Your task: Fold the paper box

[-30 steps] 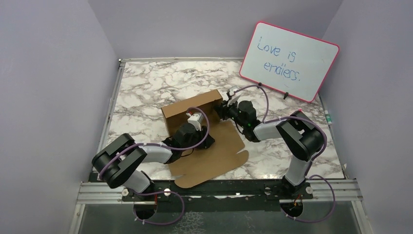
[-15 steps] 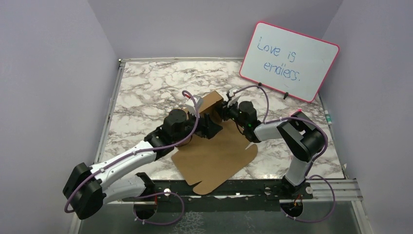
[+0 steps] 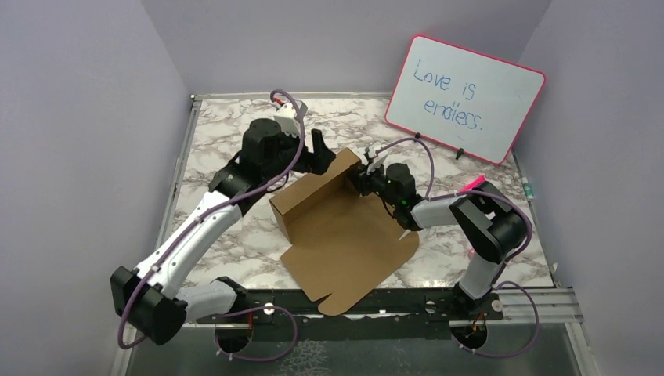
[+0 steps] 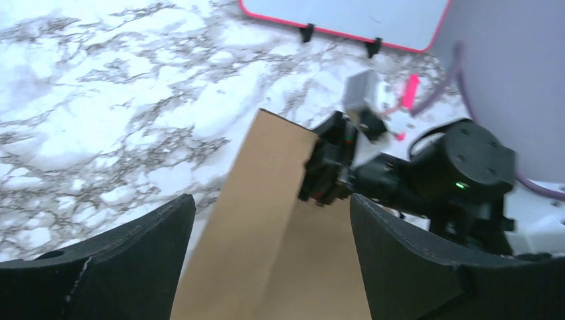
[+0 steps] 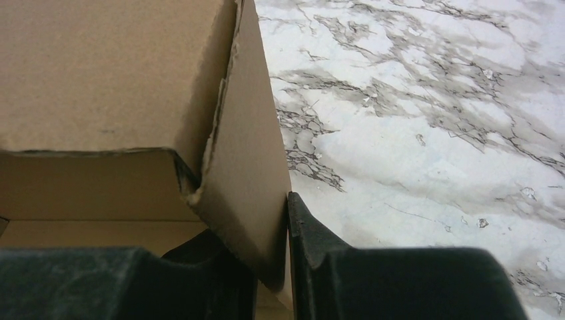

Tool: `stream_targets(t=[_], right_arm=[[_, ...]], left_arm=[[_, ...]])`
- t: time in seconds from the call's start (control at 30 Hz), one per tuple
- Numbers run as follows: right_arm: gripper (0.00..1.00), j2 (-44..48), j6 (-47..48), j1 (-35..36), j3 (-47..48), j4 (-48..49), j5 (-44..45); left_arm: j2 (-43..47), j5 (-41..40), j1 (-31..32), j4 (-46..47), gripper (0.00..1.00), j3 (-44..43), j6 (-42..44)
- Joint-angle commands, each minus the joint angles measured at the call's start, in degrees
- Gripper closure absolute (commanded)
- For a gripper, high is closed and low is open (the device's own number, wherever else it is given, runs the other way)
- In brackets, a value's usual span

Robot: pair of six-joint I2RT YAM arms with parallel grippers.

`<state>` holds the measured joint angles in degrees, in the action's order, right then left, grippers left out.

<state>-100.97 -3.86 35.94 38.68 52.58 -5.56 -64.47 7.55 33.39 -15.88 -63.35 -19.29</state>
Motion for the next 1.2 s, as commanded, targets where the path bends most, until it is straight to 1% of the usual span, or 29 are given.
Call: stream_targets(t=[0.0,0.07,0.2,0.4,0.6,0.7,0.87,1.1,1.17], right_arm=[[0.75,1.6,2.2,0.4,-0.5,-2.0,-2.8],[0.75,1.6,2.5,0.6,-0.2,-2.5,-3.4],[0.75,1.0,2.9,0.7,-0.1,-2.6,-4.0],[0.75,-0.2,3.1,1.2,0.7,-1.9,-3.6],[0.73,-1.3,2.7,2.1,1.1,0.8,-0.2],[0.72,-1.5,2.4,2.7,1.0,2.6,2.9],[0.71,-2.5,1.6,3.2,1.4,4.2,7.9],[0.71,-3.2,1.2,4.1,0.9,7.4,15.5],[0.71,-3.8,1.0,4.3,0.9,8.3,17.6]], left_arm=[[-7.9,7.0,-6.1,-3.9,0.12,-4.6,4.3],[-11.3,9.4,-7.9,-2.7,0.12,-6.0,4.9],[-17.7,12.7,-8.8,-1.9,0.11,-9.1,5.1],[-22.9,22.7,-11.1,4.0,0.11,-7.3,1.1],[-24.4,28.6,-11.2,9.4,0.12,-3.6,-1.8],[-25.5,30.3,-11.2,10.4,0.14,-2.5,-2.6],[-27.0,35.3,-11.2,15.0,0.15,0.6,-5.8],[-27.6,36.8,-11.2,15.7,0.17,1.9,-7.2],[-27.3,37.0,-11.2,17.0,0.18,2.4,-7.6]])
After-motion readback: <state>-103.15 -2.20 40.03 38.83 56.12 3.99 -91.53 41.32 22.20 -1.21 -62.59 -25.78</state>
